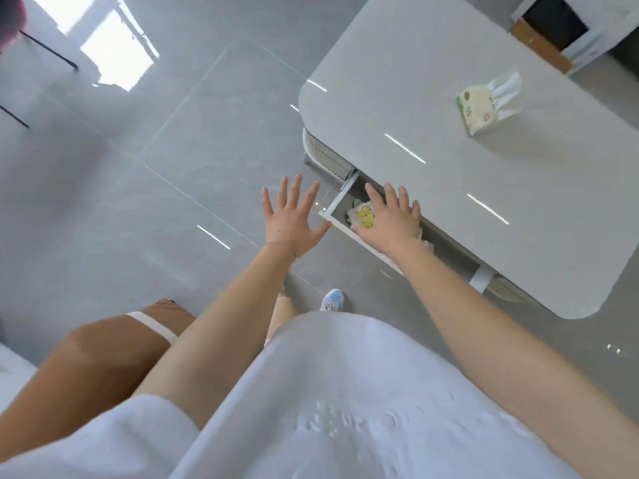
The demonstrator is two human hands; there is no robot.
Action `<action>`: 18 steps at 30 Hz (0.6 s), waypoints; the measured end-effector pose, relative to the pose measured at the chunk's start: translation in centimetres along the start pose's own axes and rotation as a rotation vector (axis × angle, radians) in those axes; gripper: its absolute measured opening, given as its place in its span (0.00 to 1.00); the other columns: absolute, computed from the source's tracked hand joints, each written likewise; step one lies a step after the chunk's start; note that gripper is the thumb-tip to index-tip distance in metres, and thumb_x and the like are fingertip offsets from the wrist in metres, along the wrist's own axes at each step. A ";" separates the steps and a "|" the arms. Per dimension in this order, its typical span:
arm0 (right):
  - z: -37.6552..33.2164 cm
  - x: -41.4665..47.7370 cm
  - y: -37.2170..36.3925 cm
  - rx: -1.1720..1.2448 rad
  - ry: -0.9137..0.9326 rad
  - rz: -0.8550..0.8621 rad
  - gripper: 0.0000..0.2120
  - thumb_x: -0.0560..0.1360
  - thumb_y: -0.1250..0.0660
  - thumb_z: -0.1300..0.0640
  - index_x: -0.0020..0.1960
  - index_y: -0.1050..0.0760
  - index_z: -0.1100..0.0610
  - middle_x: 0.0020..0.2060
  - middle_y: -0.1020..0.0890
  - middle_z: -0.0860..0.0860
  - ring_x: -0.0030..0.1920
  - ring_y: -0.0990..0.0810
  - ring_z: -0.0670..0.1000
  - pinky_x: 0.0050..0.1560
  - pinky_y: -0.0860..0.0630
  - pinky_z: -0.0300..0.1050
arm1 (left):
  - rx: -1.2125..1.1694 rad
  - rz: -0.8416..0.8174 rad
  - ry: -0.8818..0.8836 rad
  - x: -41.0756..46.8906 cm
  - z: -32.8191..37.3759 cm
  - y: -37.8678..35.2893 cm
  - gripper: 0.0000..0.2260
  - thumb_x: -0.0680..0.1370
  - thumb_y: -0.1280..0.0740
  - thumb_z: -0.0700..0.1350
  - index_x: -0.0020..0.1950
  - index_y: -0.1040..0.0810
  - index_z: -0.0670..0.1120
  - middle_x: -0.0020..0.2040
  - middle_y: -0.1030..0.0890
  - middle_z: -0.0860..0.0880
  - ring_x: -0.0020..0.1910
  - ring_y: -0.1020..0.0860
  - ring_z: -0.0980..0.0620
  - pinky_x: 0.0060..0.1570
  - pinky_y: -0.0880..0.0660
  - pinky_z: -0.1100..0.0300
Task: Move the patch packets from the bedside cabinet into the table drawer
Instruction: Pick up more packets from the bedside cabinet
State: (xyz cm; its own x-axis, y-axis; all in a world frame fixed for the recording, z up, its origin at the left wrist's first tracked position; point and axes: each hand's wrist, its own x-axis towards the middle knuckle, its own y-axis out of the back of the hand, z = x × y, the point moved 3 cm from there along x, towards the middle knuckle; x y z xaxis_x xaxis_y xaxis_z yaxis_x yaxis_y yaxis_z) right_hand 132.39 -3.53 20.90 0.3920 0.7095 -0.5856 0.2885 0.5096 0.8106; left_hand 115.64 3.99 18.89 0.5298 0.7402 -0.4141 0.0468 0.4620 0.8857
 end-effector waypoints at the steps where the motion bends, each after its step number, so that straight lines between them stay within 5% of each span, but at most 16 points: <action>1: -1.8 0.4 0.6 -0.012 0.025 0.000 0.38 0.76 0.43 0.36 0.79 0.57 0.47 0.78 0.52 0.53 0.78 0.56 0.59 0.75 0.54 0.60 | -0.011 0.007 0.034 -0.1 -1.7 0.5 0.33 0.77 0.47 0.65 0.77 0.55 0.58 0.79 0.56 0.49 0.77 0.60 0.46 0.71 0.66 0.40; 18: -34.9 8.8 8.8 -0.103 0.341 -0.010 0.39 0.75 0.39 0.38 0.79 0.53 0.46 0.79 0.52 0.52 0.78 0.54 0.57 0.75 0.51 0.57 | -0.119 0.119 0.504 -2.8 -33.2 8.7 0.33 0.77 0.46 0.65 0.77 0.55 0.57 0.79 0.56 0.49 0.77 0.58 0.46 0.72 0.61 0.39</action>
State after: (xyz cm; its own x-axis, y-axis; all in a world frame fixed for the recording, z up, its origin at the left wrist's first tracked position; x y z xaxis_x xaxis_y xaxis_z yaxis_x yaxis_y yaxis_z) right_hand 107.90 24.17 23.08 0.0706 0.8173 -0.5719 0.1948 0.5510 0.8115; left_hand 86.44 22.18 20.77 0.0519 0.9203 -0.3878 -0.1009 0.3912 0.9148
